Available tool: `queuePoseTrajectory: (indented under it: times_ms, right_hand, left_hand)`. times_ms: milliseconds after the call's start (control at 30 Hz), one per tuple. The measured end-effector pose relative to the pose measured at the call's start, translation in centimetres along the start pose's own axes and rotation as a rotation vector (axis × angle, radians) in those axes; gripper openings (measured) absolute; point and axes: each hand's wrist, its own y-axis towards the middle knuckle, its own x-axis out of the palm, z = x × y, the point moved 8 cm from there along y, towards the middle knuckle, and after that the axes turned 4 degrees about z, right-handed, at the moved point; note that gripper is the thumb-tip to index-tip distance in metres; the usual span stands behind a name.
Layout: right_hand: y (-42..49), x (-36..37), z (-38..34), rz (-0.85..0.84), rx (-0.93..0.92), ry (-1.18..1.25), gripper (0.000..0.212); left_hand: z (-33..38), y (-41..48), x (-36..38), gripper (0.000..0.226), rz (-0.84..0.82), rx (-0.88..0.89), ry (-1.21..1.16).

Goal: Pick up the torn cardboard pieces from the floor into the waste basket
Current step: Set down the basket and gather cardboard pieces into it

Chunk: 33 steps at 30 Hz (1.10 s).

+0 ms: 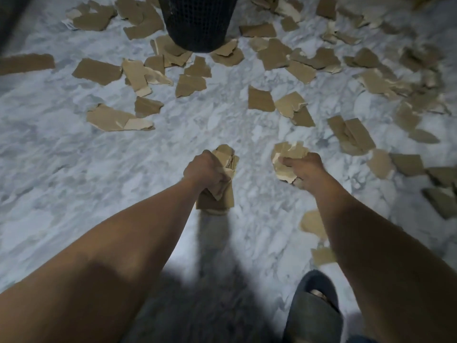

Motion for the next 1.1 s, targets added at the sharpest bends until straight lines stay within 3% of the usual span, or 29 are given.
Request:
queuePoseTrajectory:
  times_ms: [133,300,467,600,700,800,967,1100]
  right_hand:
    - [0.4,-9.3,7.0,0.147,0.203,-0.069,0.053]
    - [-0.1,-13.0,13.2,0.220,0.329,0.006,0.062]
    - [0.1,-11.3,12.4,0.222,0.206,0.003,0.072]
    - [0.4,-8.0,9.1,0.186,0.131,0.013,0.045]
    - [0.4,-5.0,6.0,0.161,0.092,0.058,0.059]
    - [0.9,-3.5,3.0,0.126,0.029,0.202,0.058]
    - [0.5,-6.5,1.4,0.197,0.018,0.347,0.055]
    - [-1.4,-11.4,5.9,0.245,0.086,0.289,0.039]
  left_hand:
    - [4.9,-1.0,4.4,0.065,-0.074,0.062,0.035]
    - [8.8,-2.9,9.7,0.052,-0.162,0.179,0.028]
    - [7.4,-3.1,9.3,0.063,-0.149,0.143,0.029]
    - [4.3,-2.7,6.7,0.069,-0.142,0.052,0.008]
    - [3.2,-2.5,4.6,0.066,-0.109,0.054,-0.064]
    - [3.8,-2.7,3.8,0.078,-0.095,0.079,-0.109]
    - [8.6,-4.2,6.4,0.073,-0.197,0.200,-0.299]
    - [12.3,-6.3,10.6,0.069,-0.261,0.331,-0.156]
